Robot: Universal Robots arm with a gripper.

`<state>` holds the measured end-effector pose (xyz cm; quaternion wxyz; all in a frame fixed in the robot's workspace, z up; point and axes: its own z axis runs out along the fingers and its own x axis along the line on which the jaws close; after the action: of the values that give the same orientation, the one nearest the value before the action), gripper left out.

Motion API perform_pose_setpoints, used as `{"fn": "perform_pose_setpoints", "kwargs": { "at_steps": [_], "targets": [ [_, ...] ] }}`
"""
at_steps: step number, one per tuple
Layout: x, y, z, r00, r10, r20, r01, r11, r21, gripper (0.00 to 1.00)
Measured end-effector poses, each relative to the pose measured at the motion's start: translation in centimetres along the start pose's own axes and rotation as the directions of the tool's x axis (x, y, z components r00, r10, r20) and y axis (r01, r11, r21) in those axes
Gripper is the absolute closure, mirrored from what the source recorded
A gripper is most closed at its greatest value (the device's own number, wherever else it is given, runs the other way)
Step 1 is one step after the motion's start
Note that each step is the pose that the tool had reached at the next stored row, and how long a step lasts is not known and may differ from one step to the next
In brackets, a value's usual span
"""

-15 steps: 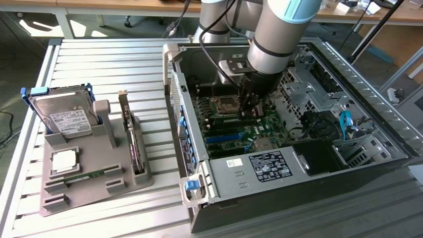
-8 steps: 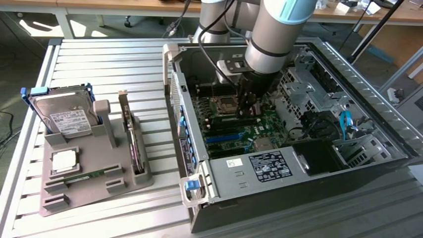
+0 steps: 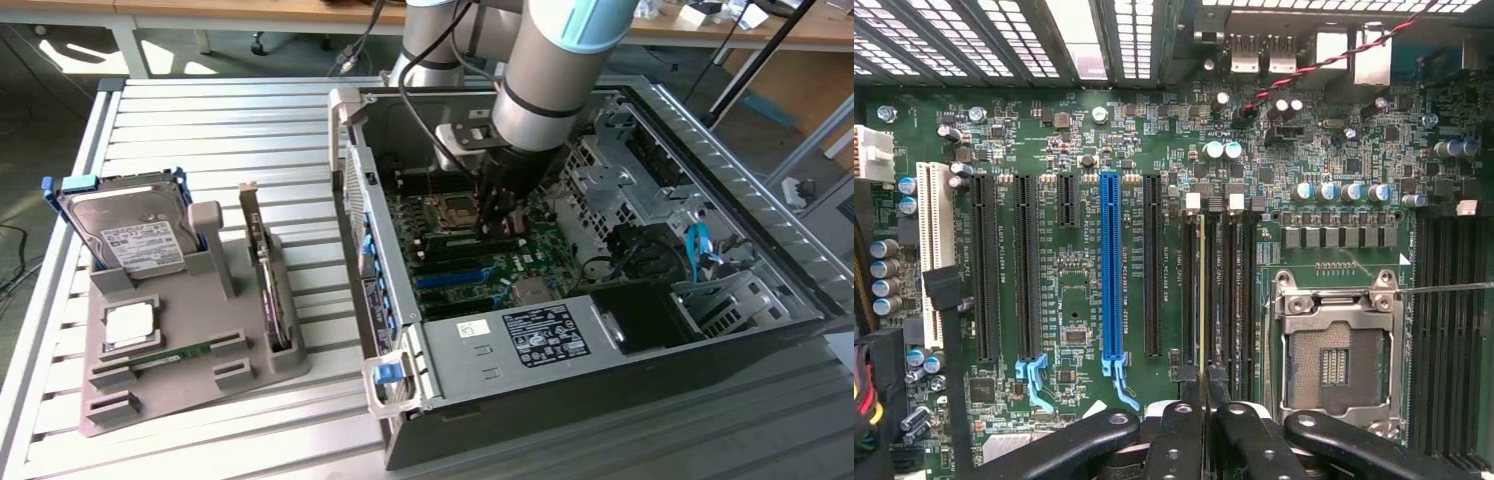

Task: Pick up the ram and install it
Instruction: 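Insert the ram into the slot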

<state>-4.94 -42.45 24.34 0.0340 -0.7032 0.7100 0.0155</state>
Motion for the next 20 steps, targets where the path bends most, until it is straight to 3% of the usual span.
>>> {"fn": "perform_pose_setpoints", "kwargs": {
  "at_steps": [20],
  "targets": [
    [0.01,-0.04,0.22,1.0,-0.005,0.0,0.005,1.0,-0.0003,0.88]
  ]
}}
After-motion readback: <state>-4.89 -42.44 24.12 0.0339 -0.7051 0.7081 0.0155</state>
